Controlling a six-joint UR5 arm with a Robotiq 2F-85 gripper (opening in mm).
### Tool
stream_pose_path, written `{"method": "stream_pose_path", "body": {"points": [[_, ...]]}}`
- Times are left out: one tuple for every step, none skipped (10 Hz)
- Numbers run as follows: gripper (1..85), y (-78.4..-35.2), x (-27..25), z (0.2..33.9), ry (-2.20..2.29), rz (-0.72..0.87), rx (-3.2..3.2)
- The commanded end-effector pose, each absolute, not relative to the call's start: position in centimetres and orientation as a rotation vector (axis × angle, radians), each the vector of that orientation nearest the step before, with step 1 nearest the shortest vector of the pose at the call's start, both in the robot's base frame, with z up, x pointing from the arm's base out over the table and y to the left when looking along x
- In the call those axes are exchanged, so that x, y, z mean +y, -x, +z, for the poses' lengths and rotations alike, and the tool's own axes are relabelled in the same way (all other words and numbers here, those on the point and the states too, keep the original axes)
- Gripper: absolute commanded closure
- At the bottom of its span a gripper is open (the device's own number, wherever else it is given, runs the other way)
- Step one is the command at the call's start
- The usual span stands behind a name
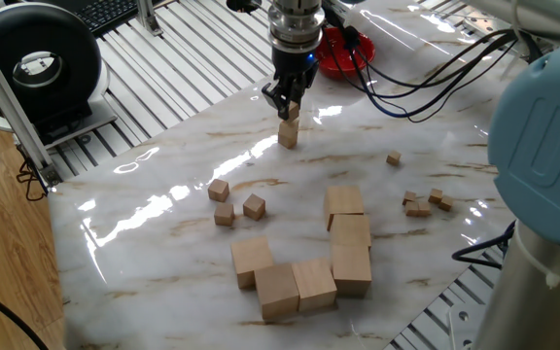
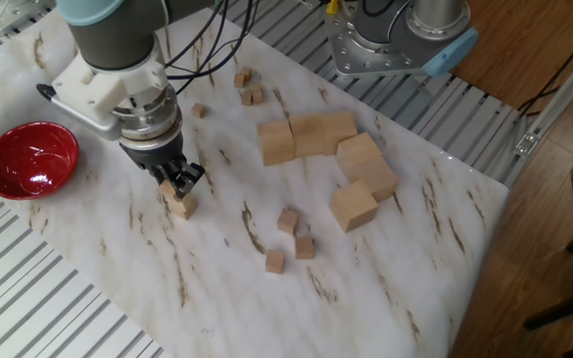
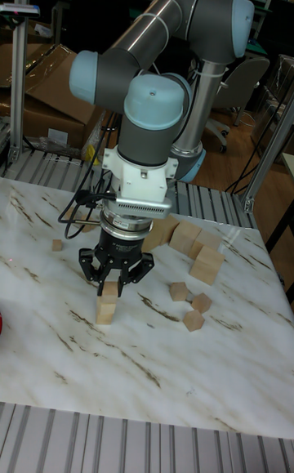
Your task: Stack the blocks in a vertical line of five
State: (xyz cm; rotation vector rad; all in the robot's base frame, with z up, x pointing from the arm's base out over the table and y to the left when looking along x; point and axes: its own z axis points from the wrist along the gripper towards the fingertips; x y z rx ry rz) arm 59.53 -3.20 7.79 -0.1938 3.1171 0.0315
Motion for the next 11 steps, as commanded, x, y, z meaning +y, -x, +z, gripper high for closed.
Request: {"method": "stream_pose_path", "body": {"points": [[73.0,-59.59,-2.95,7.75,0.183,0.052,3.112],[72.7,-59.6,-2.86,7.69,0.18,0.054,3.112],[72.7,-59.61,-2.8,7.66,0.18,0.057,3.112],[72.7,-59.62,-2.79,7.63,0.18,0.057,3.112],[72.7,-59.6,-2.72,7.61,0.18,0.059,3.112],[72.7,-59.61,-2.67,7.59,0.18,0.061,3.112],[72.7,-59.61,-2.66,7.58,0.18,0.061,3.112],[72.7,-59.6,-2.69,7.55,0.182,0.059,3.112],[72.7,-59.6,-2.74,7.51,0.185,0.057,3.112],[72.7,-59.59,-2.8,7.48,0.185,0.054,3.112],[72.7,-59.58,-2.85,7.46,0.185,0.052,3.112]]}}
